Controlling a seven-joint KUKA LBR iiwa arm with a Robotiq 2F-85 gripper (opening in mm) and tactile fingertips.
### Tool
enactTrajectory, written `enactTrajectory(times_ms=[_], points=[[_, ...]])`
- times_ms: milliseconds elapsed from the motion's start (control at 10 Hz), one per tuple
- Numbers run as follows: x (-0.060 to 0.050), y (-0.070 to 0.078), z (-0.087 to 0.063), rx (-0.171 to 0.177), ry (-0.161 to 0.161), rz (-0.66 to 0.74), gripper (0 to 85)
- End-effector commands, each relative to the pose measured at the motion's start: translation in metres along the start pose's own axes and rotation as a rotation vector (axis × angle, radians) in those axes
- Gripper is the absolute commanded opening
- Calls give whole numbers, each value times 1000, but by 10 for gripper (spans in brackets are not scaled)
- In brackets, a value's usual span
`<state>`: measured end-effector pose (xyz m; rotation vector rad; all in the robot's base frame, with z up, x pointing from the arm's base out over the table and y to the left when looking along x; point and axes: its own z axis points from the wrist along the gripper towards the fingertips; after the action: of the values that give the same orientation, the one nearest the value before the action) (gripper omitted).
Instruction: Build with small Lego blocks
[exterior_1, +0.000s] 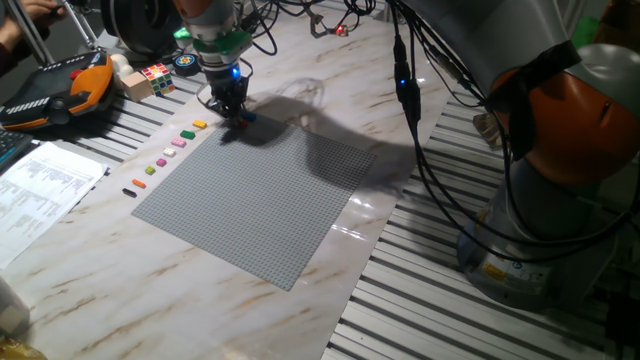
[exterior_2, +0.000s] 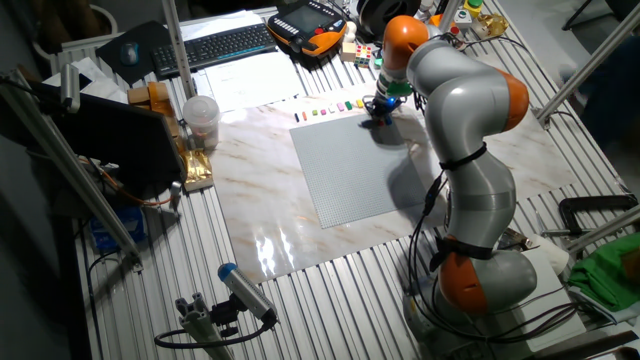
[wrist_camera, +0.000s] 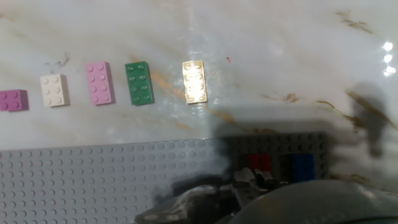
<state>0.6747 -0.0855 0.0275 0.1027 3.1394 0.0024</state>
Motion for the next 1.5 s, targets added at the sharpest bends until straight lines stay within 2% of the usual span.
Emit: enactTrajectory(times_ms=[0, 1100, 1400], points=[[1, 0, 0, 0, 0, -3, 7], [4, 0, 1, 2, 0, 28, 7], [2, 0, -6, 18, 13, 22, 7]])
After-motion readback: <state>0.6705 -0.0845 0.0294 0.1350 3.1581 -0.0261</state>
